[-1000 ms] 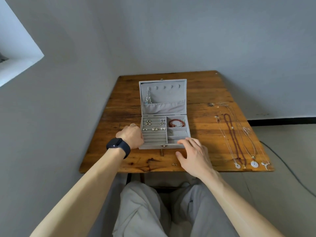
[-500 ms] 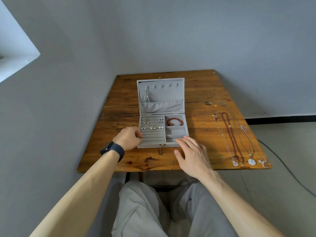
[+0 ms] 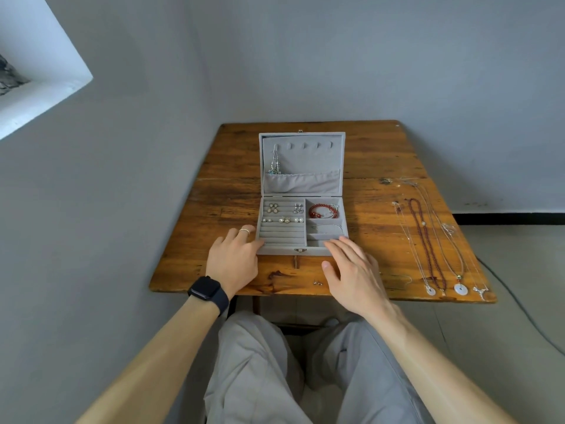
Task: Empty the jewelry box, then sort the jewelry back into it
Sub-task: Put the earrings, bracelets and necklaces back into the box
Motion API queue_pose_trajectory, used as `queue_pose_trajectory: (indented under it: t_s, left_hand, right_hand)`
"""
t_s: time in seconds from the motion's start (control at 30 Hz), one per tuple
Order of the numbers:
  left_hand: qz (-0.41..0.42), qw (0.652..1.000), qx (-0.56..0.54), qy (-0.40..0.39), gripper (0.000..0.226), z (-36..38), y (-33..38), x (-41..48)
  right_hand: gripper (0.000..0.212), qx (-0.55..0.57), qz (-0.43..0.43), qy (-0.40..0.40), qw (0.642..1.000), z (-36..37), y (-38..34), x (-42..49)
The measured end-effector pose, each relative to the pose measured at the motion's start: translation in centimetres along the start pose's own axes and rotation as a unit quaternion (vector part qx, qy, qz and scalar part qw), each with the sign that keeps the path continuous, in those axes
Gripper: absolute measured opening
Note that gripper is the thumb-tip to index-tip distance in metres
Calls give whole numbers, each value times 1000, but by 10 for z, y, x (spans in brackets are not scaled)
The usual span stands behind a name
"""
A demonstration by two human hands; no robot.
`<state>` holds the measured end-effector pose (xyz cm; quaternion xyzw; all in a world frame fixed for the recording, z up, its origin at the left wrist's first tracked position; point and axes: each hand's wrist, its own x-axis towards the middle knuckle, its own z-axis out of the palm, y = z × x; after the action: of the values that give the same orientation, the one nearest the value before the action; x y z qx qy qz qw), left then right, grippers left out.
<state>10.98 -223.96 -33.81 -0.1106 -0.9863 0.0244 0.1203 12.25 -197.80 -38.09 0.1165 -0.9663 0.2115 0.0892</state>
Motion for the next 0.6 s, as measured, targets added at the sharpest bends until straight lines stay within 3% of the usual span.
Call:
queue_pose_trajectory:
  t_s: [0.13, 0.27, 0.43, 0.6]
  left_hand:
    - [-2, 1000, -7, 6, 32, -2, 5, -1]
    - [-10, 999, -33, 7, 37, 0, 3, -6]
    - [-20, 996, -74, 50, 35, -6, 13, -11]
    - [-13, 979, -189, 69, 25, -15, 58, -18]
  right_hand:
    - [47, 61, -16, -30, 998, -12, 2, 4]
    - [48, 161, 44, -1, 986, -37, 8, -3]
    - [33, 137, 65, 81, 985, -49, 24, -31]
    - [26, 111, 69, 69, 989, -33, 30, -59]
